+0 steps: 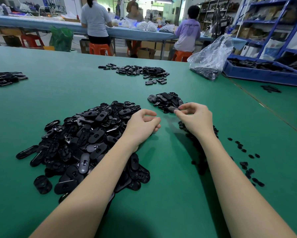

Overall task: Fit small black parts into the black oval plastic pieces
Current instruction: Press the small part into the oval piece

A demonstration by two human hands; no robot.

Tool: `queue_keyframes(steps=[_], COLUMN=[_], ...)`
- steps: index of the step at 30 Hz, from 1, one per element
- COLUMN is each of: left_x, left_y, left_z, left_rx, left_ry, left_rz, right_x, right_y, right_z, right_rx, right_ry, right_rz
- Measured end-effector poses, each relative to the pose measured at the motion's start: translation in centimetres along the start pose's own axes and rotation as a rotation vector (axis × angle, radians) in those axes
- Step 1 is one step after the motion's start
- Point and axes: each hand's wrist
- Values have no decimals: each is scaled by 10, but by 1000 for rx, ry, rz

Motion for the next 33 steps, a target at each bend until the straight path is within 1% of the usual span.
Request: queue_keyframes(steps=[3, 5, 10, 16, 19, 23, 26, 30, 32, 33], left_x=[1, 1, 2, 2, 1, 5, 14, 24, 27, 27], left_y=[-2, -2, -2, 0, 0, 0, 4, 16, 21, 22], left_z=[2, 2, 1, 0, 0, -1, -4, -7, -7, -6], left_rx=[-36, -41, -42, -52, -50, -49, -36, -10, -19, -25], left_ry=[1, -5, 3, 1, 2, -18, -70, -101, -137, -168], left_rz=[-62, -97, -99, -113, -111, -111, -126, -149, -217, -287], right_x=[-2, -8, -14, -15, -17, -22, -25, -17, -13, -12], right_y=[-6, -12, -26, -26, -19, -11, -8, -11, -12, -12], right_z=[-21, -34, -52, -53, -46, -28, -9, 16, 23, 26], right_rx=[33, 50, 28, 38, 29, -16, -94, -193, -233, -250], right_ry=[-95, -110, -151, -150, -133, -128, -116, -58, -58, -57], right_rz=[51, 118, 224, 231, 197, 74, -28, 2, 39, 59])
Point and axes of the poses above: each hand's wrist, its own z-axis away from the middle knuckle, its own y-axis out of the back of the hand, x = y × z, and after that the axes turned 9 degrees about z, right-handed
